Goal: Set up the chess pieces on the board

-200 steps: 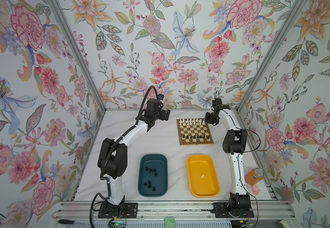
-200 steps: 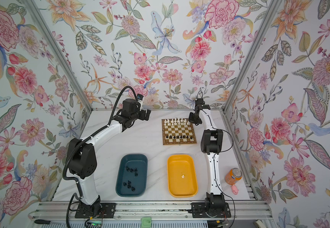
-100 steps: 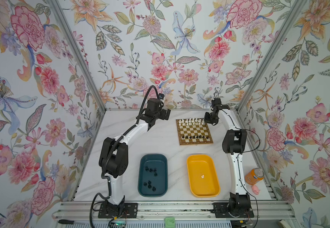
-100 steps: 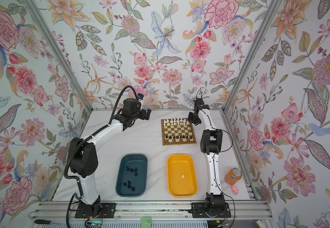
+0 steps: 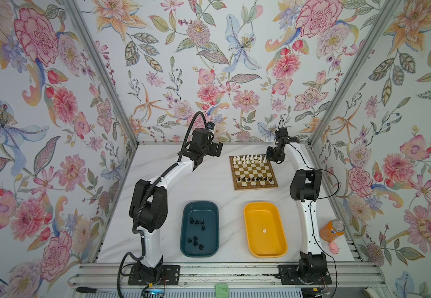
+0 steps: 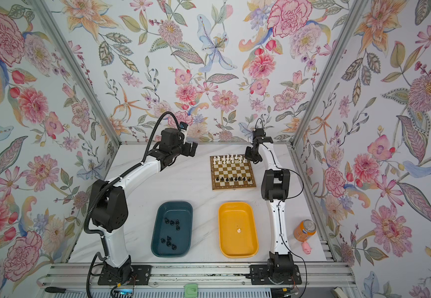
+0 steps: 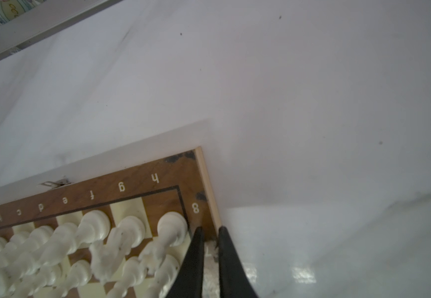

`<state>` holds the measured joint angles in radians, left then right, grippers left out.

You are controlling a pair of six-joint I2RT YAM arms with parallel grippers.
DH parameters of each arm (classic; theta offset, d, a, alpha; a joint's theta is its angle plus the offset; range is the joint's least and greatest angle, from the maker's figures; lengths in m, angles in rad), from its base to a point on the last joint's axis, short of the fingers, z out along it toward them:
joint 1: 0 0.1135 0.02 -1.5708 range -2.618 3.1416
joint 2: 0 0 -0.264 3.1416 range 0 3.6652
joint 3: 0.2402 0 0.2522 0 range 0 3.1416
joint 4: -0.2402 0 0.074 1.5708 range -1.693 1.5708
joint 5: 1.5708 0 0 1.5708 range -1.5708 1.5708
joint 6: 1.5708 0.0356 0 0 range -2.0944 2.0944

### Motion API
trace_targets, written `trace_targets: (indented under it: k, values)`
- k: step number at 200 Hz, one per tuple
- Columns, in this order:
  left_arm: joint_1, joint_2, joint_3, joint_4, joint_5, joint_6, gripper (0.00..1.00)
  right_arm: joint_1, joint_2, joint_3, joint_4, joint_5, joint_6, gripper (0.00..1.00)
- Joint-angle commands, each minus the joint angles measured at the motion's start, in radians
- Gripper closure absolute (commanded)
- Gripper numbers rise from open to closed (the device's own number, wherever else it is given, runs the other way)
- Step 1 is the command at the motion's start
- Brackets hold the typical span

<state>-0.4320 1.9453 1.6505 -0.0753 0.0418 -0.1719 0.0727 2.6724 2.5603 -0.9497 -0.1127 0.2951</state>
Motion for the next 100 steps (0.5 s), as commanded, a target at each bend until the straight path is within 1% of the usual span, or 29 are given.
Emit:
trace_targets:
  k: [1, 100]
  values:
    - [0.007, 0.019, 0.028, 0.000, -0.003, 0.009, 0.01, 0.005, -0.043, 0.024, 0.013, 0.015, 0.002, 0.86]
    - [0.008, 0.000, -0.006, 0.015, -0.005, 0.005, 0.01, 0.021, -0.057, -0.002, 0.014, 0.013, -0.002, 0.86]
